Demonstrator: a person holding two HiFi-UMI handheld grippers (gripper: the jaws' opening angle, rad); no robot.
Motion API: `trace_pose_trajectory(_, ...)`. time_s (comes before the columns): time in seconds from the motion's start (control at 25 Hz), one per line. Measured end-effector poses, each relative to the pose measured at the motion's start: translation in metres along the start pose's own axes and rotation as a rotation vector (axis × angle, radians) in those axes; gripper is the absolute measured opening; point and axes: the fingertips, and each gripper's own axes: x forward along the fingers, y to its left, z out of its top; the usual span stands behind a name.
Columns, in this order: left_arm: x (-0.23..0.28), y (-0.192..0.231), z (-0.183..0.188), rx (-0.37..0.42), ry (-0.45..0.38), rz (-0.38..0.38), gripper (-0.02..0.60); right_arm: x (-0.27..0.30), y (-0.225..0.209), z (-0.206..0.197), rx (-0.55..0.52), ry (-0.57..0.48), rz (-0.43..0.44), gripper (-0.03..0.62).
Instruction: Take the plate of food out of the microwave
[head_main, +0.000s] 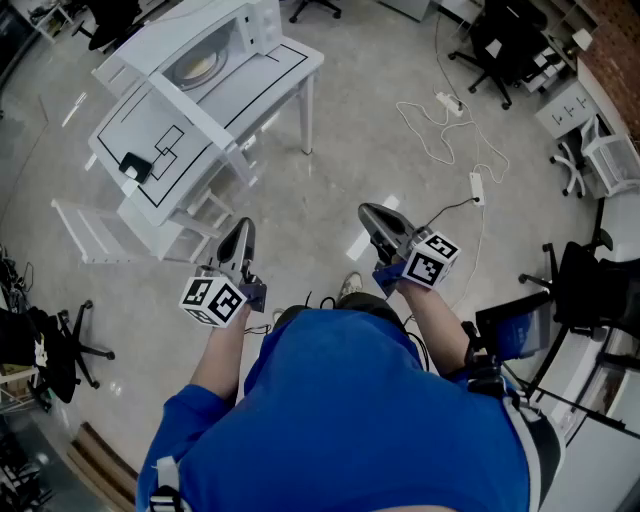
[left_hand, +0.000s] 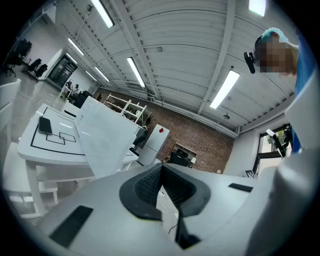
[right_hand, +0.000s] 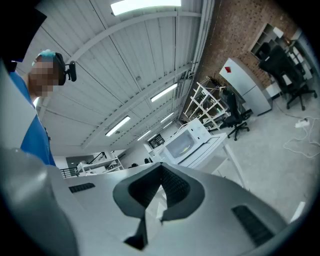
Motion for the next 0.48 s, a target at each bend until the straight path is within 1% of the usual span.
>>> trace_pose_trajectory(0.24,0.062,-0.037,-0.011,0.009,-0.008,0.003,0.009,-0.026,-0.046,0.040,0.006,-0.004,0.014,-0.002)
trace_pose_trajectory(0.48,0.103,-0.065,-0.023,0.018,-0.013,0.023,0.009,-0.051,-0.086,0.066,0.018,0.001,0.016,-0.002)
